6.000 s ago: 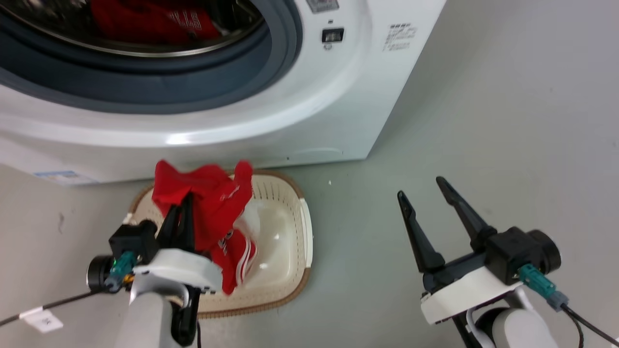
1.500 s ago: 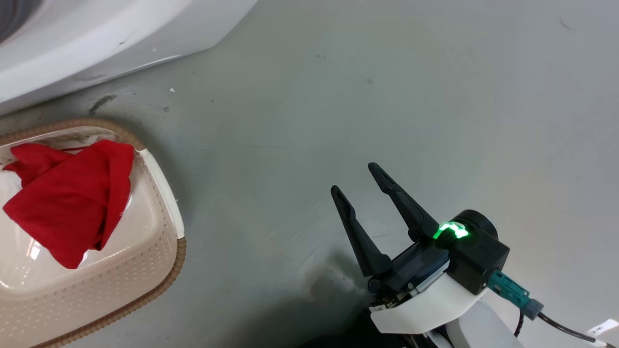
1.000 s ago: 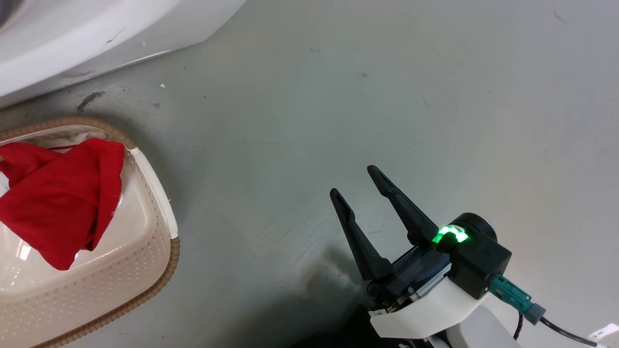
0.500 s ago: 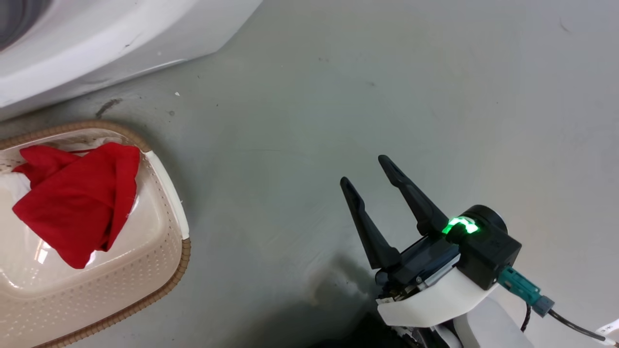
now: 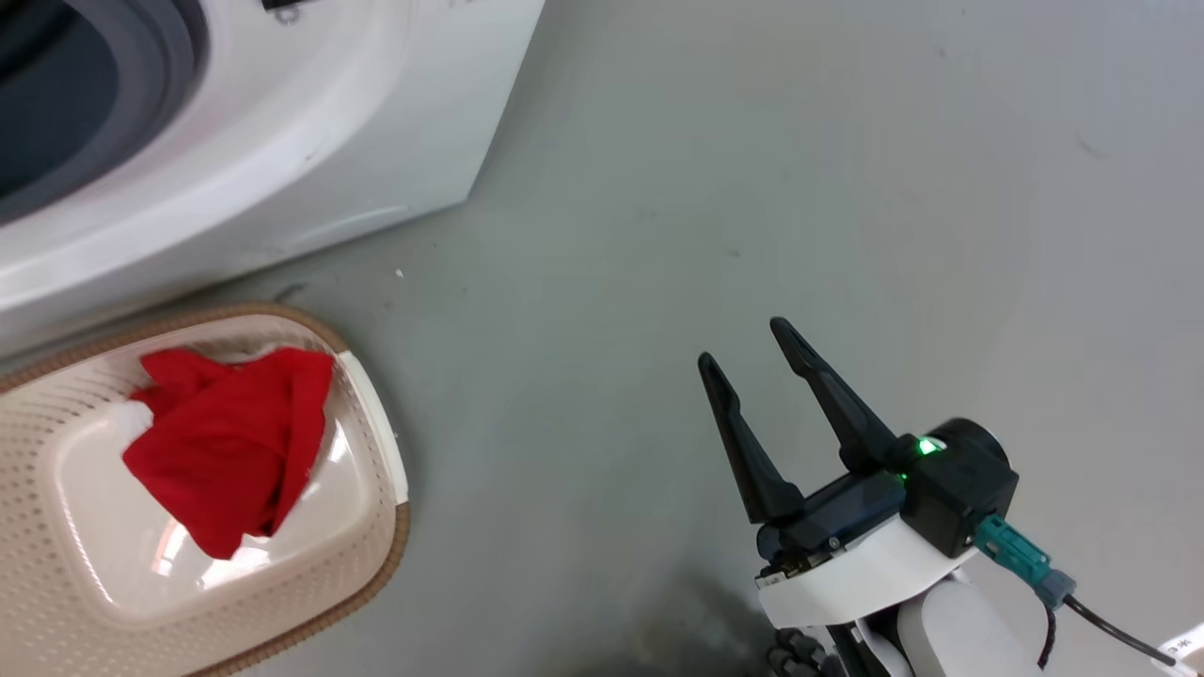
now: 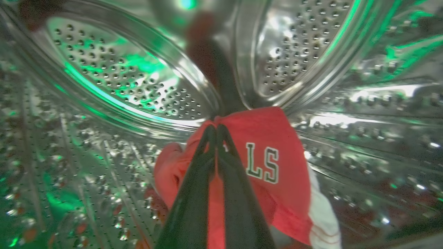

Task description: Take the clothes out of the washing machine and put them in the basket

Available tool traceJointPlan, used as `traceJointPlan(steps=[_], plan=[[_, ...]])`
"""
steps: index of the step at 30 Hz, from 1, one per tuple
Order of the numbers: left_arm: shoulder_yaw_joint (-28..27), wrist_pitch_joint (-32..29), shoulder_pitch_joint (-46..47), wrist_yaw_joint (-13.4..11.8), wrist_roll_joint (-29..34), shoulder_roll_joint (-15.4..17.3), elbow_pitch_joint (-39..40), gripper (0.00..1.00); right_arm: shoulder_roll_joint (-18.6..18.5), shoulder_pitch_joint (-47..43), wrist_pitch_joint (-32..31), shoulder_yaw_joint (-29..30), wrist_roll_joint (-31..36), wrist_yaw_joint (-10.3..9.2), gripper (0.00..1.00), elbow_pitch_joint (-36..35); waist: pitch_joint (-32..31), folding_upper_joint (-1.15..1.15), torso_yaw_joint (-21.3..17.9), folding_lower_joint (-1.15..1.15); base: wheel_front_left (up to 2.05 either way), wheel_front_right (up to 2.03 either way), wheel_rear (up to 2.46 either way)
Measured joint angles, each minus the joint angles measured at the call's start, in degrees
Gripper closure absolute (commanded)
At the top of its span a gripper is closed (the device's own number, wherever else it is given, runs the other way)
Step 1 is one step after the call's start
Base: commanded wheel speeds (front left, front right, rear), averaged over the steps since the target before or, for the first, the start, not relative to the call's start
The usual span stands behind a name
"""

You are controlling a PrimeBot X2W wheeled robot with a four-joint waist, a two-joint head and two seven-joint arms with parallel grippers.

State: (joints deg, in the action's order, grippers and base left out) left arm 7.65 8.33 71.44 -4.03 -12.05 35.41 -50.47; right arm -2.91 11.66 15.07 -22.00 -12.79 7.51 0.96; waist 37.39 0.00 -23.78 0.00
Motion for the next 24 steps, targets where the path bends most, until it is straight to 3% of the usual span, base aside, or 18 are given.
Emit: traceJointPlan(steps=[5,10,14,24], plan=[[-1.7,5.08,-5.97,0.6,-3.03,-2.74,-4.23,1.0,-0.01,-1.72,-0.62,1.05,0.29,0.0,0.0,1.81,-5.52,0.0,0.62,0.0,0.0,0.0,0.0],[-2.87,6.49,-12.01,1.9,-4.97,-5.69,-4.49,1.0,-0.02,-3.99,-1.56,2.96,0.68,0.0,0.0,2.7,-11.3,0.0,1.68,-0.01,0.0,0.0,0.0],[-4.92,6.58,-17.59,2.11,-5.57,-6.88,0.33,1.0,-0.01,-5.27,-2.48,4.1,1.19,0.0,0.0,2.86,-15.55,0.0,2.83,-0.01,0.0,0.0,0.0],[-10.09,6.64,-33.85,2.52,-4.58,-13.58,12.96,1.0,-0.01,-8.56,-4.98,5.02,2.31,0.0,0.0,2.75,-24.59,0.0,6.69,-0.02,0.0,0.0,0.0]])
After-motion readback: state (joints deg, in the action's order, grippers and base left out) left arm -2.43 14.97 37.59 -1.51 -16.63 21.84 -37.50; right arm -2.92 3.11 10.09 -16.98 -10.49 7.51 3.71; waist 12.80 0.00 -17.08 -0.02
